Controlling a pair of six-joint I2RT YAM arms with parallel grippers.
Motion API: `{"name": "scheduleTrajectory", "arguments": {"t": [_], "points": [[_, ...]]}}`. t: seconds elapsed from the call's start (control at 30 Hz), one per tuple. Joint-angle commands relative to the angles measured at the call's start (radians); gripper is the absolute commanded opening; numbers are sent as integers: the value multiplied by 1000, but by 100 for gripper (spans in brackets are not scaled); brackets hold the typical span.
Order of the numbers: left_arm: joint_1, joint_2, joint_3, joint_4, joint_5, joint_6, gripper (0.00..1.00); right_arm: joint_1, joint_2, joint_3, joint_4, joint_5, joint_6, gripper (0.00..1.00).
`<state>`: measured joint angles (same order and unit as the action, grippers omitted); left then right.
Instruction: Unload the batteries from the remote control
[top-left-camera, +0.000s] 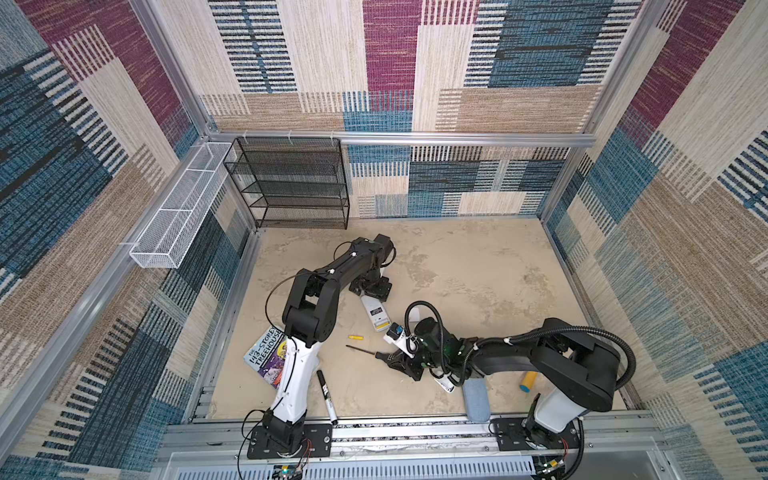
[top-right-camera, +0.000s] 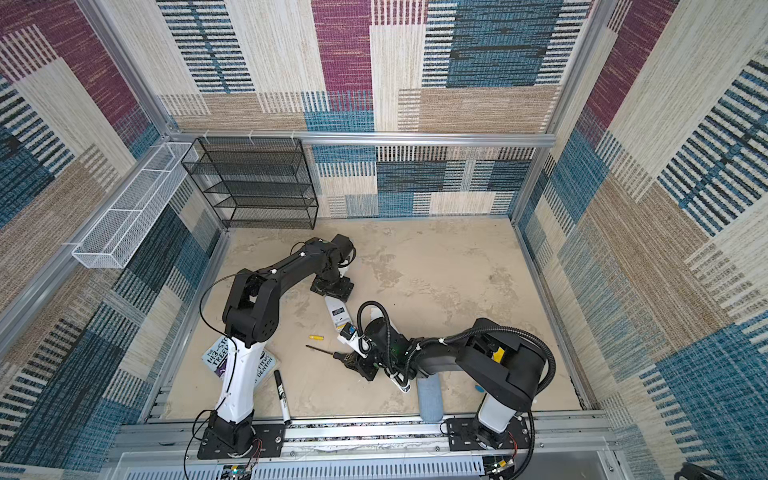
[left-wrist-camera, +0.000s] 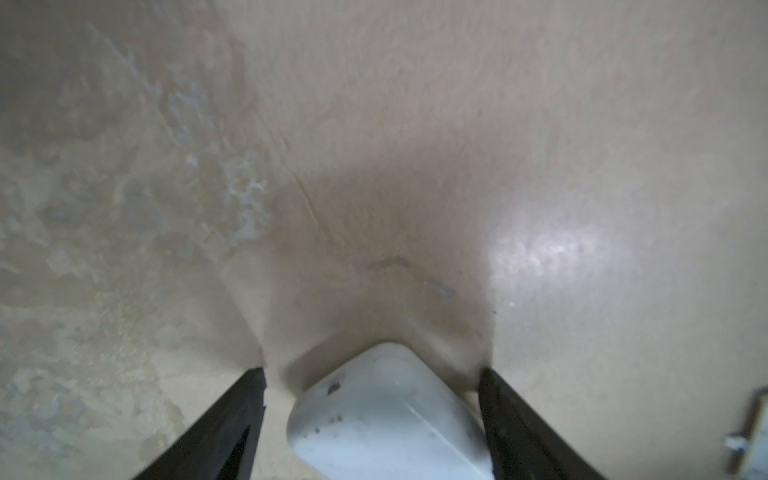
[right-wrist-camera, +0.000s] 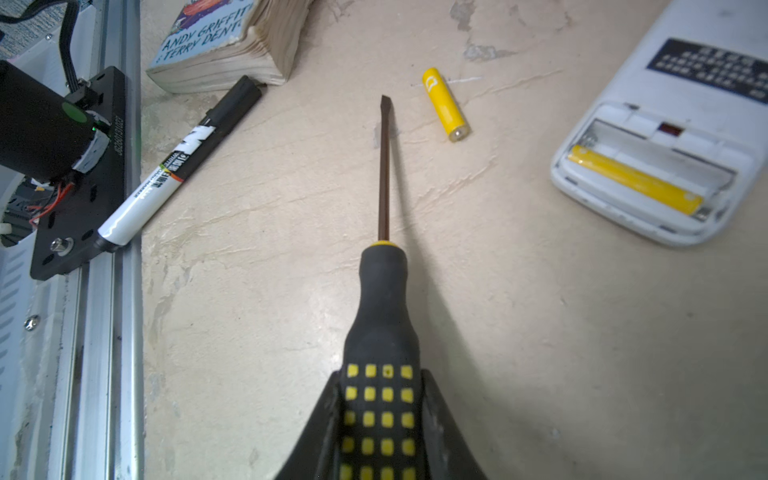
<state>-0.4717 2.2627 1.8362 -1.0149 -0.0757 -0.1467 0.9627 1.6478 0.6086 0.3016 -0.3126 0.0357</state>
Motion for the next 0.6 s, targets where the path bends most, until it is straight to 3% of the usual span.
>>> {"name": "scheduleTrajectory", "arguments": {"t": [0.0,0.17,0.57], "points": [[14,5,6,-18,-62,-16,84,-2,-15,-1,-53,12,13,0],[33,7,28,-19,-54,-1,90,-2,-54,-7,-53,4,10,0],[80,13,28,-23,-76,-2,85,-20,-165,22,-161,70,56,0]]}}
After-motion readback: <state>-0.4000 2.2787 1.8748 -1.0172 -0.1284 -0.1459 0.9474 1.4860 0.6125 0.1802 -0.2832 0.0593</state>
